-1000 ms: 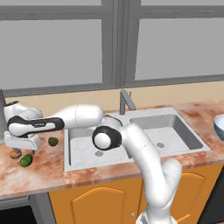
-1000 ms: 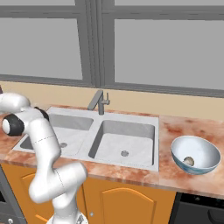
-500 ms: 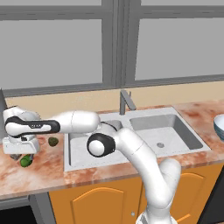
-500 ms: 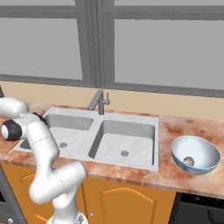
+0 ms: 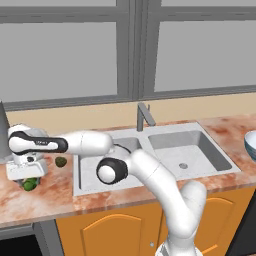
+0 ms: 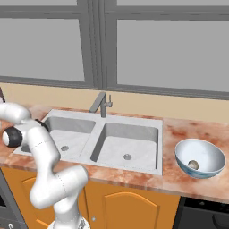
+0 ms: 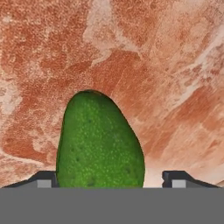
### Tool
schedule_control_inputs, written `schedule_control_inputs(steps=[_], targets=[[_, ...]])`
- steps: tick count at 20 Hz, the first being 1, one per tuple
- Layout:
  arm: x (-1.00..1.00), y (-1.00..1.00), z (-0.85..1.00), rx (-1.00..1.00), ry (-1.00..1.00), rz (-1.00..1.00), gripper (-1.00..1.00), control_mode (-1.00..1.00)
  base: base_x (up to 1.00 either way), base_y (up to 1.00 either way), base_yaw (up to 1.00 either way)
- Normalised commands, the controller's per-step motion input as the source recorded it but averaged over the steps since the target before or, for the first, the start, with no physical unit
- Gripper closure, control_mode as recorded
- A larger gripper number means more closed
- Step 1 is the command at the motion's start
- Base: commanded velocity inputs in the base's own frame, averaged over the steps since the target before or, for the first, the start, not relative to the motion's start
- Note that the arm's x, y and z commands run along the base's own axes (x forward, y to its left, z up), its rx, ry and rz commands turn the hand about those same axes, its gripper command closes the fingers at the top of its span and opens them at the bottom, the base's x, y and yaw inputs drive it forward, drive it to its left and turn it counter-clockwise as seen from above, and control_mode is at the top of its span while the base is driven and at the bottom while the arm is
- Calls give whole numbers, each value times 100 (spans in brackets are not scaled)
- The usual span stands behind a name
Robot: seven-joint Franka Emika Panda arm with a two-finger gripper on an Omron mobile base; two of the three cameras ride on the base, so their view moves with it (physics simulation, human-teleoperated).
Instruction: There is a mixed pile of frozen fruits and vegetables on the counter. Locate all the frozen vegetables and place the items in a bowl on the counter. Take all the frozen fruits and defrost them in a running sink.
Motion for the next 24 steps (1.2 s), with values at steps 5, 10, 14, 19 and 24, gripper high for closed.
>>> schedule_control_inputs(steps=[5, 10, 14, 19, 24], targets=[[0, 6, -6, 0, -4, -2, 100, -100, 0, 0, 0], [-2, -1, 2, 0, -2, -1, 100, -100, 0, 0, 0], [-32, -62, 36, 0, -1, -9, 100, -100, 0, 0, 0], [-42, -79, 27, 0, 0, -12, 100, -100, 0, 0, 0], [-47, -73, 44, -3, 6, -7, 100, -100, 0, 0, 0]])
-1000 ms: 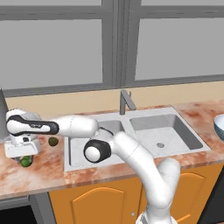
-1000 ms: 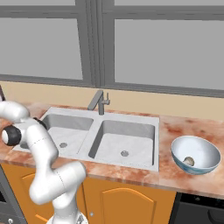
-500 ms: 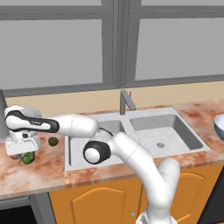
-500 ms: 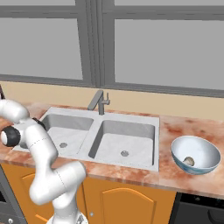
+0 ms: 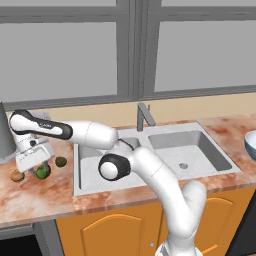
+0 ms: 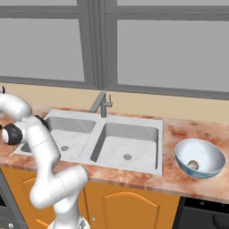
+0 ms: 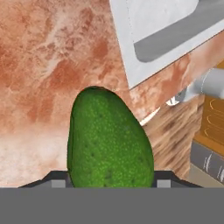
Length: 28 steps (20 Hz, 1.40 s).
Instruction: There is a mixed pile of frozen fruits and vegetables on the counter. Locate all the frozen vegetables and place the items in a bowl on the counter. Take all the frozen fruits and defrost them in a running sink.
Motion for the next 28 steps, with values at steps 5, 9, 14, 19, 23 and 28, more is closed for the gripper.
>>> schedule_control_inputs(steps=[5, 9, 14, 19, 23, 28], targets=[[-36, -75, 43, -11, 21, -5, 100, -100, 0, 0, 0], [-35, -76, 24, -15, 25, -3, 100, -100, 0, 0, 0], [-38, -74, 18, -16, 26, -2, 100, -100, 0, 0, 0], [-58, -69, 27, -1, 3, -3, 100, -100, 0, 0, 0], [-32, -71, 39, 23, -24, 0, 100, -100, 0, 0, 0], [-4, -73, 21, 34, -29, 2, 100, -100, 0, 0, 0]])
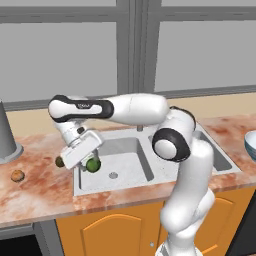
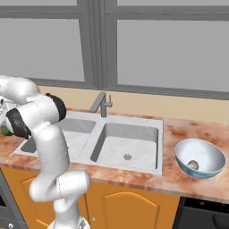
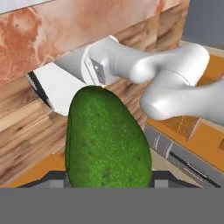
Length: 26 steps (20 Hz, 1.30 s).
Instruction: There is a mixed pile of frozen fruits and vegetables on the counter. Locate all the frozen vegetables and place the items in a bowl on the counter. Take all the frozen fruits and defrost them in a running sink.
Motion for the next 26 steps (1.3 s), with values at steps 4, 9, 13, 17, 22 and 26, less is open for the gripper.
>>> schedule_control_inputs(steps=[4, 9, 13, 17, 22, 26], targets=[[0, -80, 13, 34, -29, 4, 100, -100, 0, 0, 0], [11, -84, -4, 23, -16, 1, 100, -100, 0, 0, 0], [7, -98, 2, 21, -5, 0, 100, -100, 0, 0, 0], [0, -98, 23, 15, -14, 0, 100, -100, 0, 0, 0], [0, -94, 22, 8, -16, 6, 100, -100, 0, 0, 0], [0, -97, 14, 8, -20, 7, 100, -100, 0, 0, 0]])
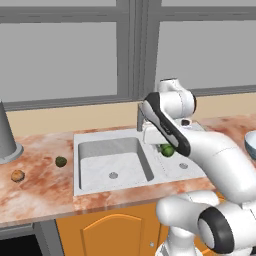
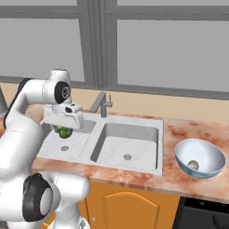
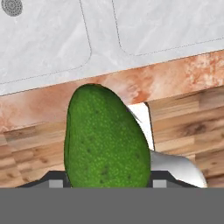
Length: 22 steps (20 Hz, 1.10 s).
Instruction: There is a mixed pile of frozen fruits and vegetables on the counter. Locate all the frozen vegetables and place the items in a bowl on the counter. Take all the frozen fruits and defrost them in a running sink.
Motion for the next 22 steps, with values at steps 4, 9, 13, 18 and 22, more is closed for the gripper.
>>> schedule_control_inputs(steps=[4, 9, 13, 18, 22], targets=[[0, -98, 9, 8, -24, 6, 100, -100, 0, 0, 0], [12, -96, 8, 6, -14, 6, 100, -100, 0, 0, 0], [20, -96, 11, 1, -3, 5, 100, -100, 0, 0, 0], [20, -96, 8, 1, -3, 5, 100, -100, 0, 0, 0], [20, -95, 2, 1, -4, 4, 100, -100, 0, 0, 0]])
